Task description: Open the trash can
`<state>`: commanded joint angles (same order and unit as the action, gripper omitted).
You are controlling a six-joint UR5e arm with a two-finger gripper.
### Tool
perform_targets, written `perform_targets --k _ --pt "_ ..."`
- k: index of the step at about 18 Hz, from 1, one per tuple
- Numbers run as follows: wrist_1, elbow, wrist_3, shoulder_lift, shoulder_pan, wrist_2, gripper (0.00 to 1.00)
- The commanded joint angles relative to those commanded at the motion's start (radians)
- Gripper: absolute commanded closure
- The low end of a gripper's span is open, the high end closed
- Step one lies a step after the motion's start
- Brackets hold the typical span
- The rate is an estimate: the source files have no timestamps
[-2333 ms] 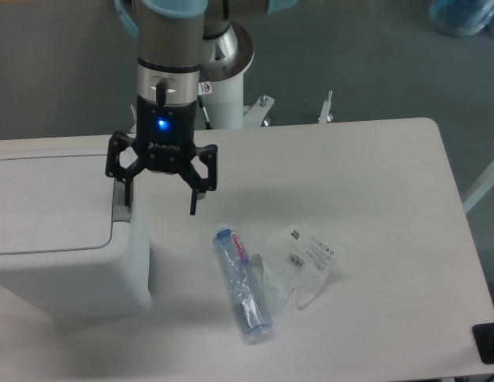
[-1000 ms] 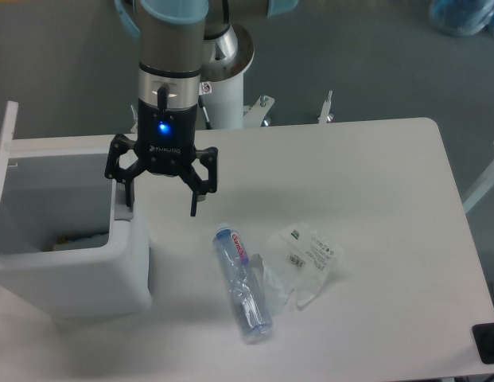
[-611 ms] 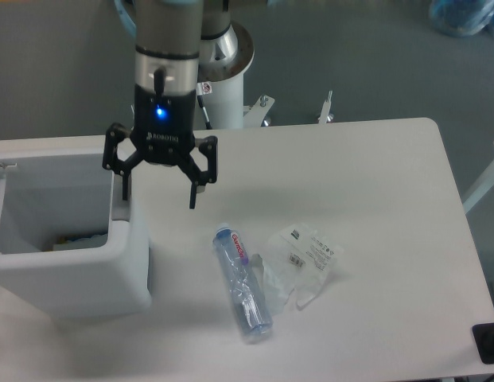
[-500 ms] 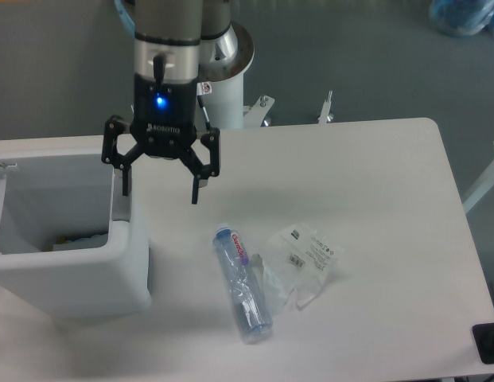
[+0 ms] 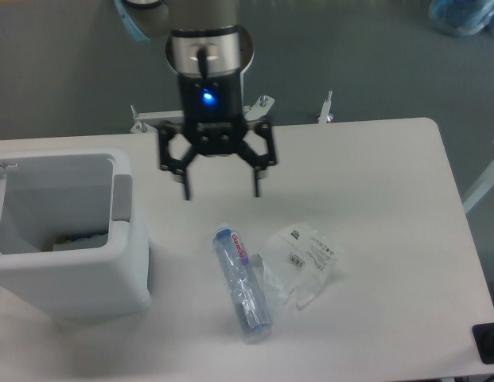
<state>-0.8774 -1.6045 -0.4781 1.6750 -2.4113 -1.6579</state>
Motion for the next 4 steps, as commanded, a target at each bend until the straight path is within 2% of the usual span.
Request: perform_targets --k 2,4 --pt "0.001 0.003 -0.063 0.011 -0.006 -0.035 0.00" --pt "0.005 0.000 -0.071 0.020 -0.021 -0.040 0.00"
